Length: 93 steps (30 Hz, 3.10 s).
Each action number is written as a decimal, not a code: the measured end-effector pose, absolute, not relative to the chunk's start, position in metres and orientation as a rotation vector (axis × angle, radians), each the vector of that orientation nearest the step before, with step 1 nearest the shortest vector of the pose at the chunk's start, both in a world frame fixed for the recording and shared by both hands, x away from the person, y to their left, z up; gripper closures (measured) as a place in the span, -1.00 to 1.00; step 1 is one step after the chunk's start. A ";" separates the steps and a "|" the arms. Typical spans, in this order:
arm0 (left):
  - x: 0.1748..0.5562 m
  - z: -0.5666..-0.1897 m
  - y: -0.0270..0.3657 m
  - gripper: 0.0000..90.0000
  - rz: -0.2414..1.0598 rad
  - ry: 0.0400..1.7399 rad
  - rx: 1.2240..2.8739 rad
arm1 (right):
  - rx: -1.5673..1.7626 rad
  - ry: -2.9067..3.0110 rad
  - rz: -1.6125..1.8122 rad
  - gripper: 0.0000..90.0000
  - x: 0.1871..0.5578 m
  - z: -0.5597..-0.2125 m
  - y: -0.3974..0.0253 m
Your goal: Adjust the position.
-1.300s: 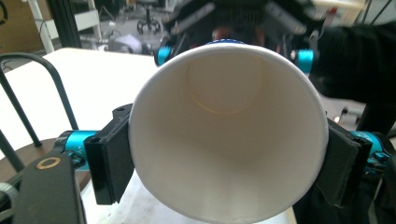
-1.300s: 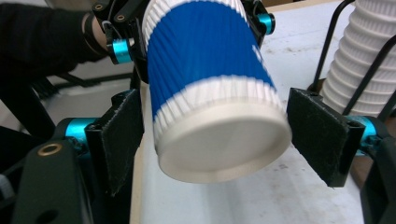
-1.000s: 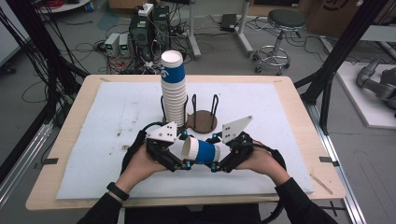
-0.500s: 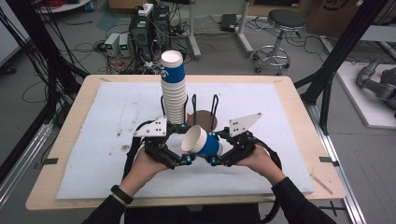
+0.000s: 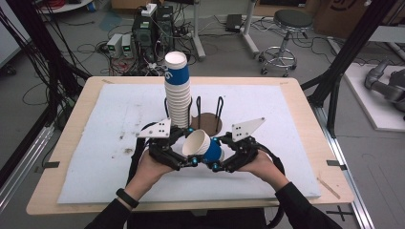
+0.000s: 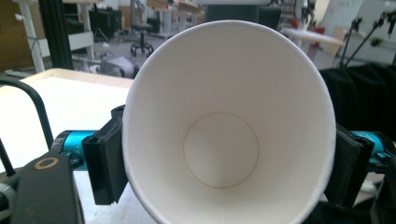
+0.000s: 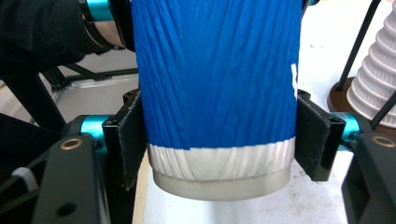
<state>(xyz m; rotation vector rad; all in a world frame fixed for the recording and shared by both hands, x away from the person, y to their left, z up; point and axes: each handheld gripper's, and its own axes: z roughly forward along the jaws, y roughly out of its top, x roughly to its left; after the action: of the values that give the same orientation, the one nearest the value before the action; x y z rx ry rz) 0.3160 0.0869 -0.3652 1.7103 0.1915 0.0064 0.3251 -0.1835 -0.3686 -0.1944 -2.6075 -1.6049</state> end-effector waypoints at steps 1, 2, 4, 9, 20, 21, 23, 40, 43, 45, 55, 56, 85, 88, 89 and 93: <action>0.316 -0.364 0.087 -0.58 0.021 0.186 1.729 | -0.193 -2.626 -1.593 -0.41 0.324 -0.369 -0.183; 0.315 -0.362 0.086 -0.57 0.034 0.181 1.754 | -0.202 -2.648 -1.571 -0.44 0.323 -0.368 -0.182; 0.315 -0.360 0.086 -0.57 0.048 0.174 1.793 | -0.182 -2.702 -1.527 -0.51 0.323 -0.366 -0.181; 0.312 -0.352 0.082 -0.56 0.101 0.140 1.936 | -0.172 -2.787 -1.455 -0.51 0.319 -0.360 -0.177; 0.307 -0.345 0.076 -0.64 0.119 0.137 1.885 | -0.158 -2.724 -1.482 -0.35 0.321 -0.378 -0.165; 0.306 -0.346 0.076 -0.65 0.113 0.149 1.840 | -0.165 -2.685 -1.524 -0.35 0.321 -0.378 -0.167; 0.306 -0.348 0.077 -0.65 0.101 0.161 1.780 | -0.173 -2.646 -1.572 -0.34 0.321 -0.378 -0.168; 0.308 -0.350 0.073 -0.59 0.062 0.184 1.575 | -0.225 -2.435 -1.802 -0.34 0.321 -0.378 -0.174; 0.308 -0.350 0.073 -0.59 0.052 0.187 1.572 | -0.221 -2.436 -1.815 -0.34 0.321 -0.378 -0.174; 0.309 -0.350 0.073 -0.59 0.039 0.187 1.568 | -0.217 -2.441 -1.821 -0.34 0.321 -0.378 -0.174; 0.309 -0.349 0.074 -0.54 0.044 0.181 1.596 | -0.224 -2.452 -1.820 -0.35 0.321 -0.381 -0.173; 0.309 -0.349 0.074 -0.53 0.049 0.181 1.596 | -0.229 -2.451 -1.816 -0.35 0.320 -0.380 -0.172; 0.307 -0.350 0.077 -0.69 0.079 0.170 1.626 | -0.289 -2.401 -1.895 -0.44 0.318 -0.378 -0.171; 0.307 -0.349 0.082 -0.70 0.086 0.174 1.619 | -0.289 -2.403 -1.898 -0.44 0.319 -0.377 -0.173; 0.307 -0.349 0.084 -0.70 0.092 0.175 1.619 | -0.293 -2.406 -1.905 -0.44 0.320 -0.377 -0.174; 0.307 -0.350 0.092 -0.70 0.104 0.184 1.622 | -0.308 -2.405 -1.922 -0.44 0.322 -0.375 -0.179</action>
<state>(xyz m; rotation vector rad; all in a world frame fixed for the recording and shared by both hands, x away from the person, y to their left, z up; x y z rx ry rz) 0.3070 0.0918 -0.3501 1.6220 0.1837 0.1041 0.3221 -0.1787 -0.3753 -0.3083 -2.4046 -1.9218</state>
